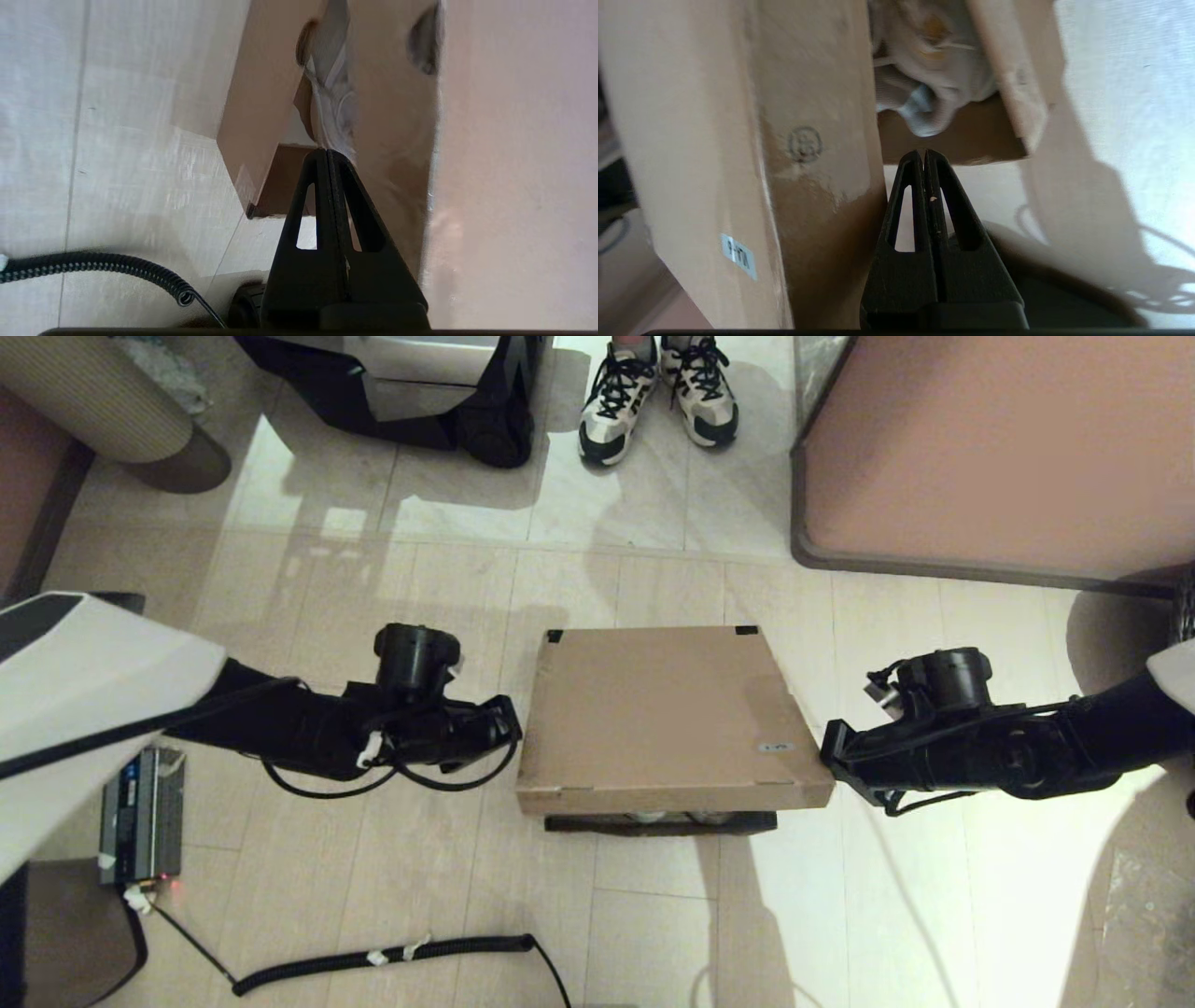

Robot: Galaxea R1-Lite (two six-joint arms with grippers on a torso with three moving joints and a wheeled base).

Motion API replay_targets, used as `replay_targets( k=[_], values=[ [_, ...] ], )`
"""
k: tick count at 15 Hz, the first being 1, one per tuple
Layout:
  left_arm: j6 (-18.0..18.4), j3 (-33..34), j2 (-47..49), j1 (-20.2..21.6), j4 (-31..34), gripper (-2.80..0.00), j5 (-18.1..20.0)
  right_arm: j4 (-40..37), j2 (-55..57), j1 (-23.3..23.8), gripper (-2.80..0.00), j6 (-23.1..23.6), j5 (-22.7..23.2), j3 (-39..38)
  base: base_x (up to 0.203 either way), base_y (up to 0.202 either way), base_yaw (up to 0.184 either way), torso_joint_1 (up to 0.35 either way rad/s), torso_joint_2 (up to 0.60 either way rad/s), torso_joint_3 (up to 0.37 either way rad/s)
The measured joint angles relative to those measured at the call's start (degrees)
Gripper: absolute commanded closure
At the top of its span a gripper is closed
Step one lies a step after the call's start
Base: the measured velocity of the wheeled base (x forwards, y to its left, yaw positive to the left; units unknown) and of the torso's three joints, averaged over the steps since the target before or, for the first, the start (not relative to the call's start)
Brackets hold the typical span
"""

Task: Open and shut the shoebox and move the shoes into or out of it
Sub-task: Open the shoe box

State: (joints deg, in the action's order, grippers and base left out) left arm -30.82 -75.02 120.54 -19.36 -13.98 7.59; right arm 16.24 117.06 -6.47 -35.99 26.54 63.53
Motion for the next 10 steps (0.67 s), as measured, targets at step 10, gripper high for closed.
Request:
replay_targets(
  k=[10],
  values=[
    [-6.0,-0.3,-5.4,3.2,5.4,0.00,0.5,-9.3,-3.5,-0.2,0.00,-5.9,3.1,11.6,0.000,0.000,0.000,0.000,0.00,0.000]
  ],
)
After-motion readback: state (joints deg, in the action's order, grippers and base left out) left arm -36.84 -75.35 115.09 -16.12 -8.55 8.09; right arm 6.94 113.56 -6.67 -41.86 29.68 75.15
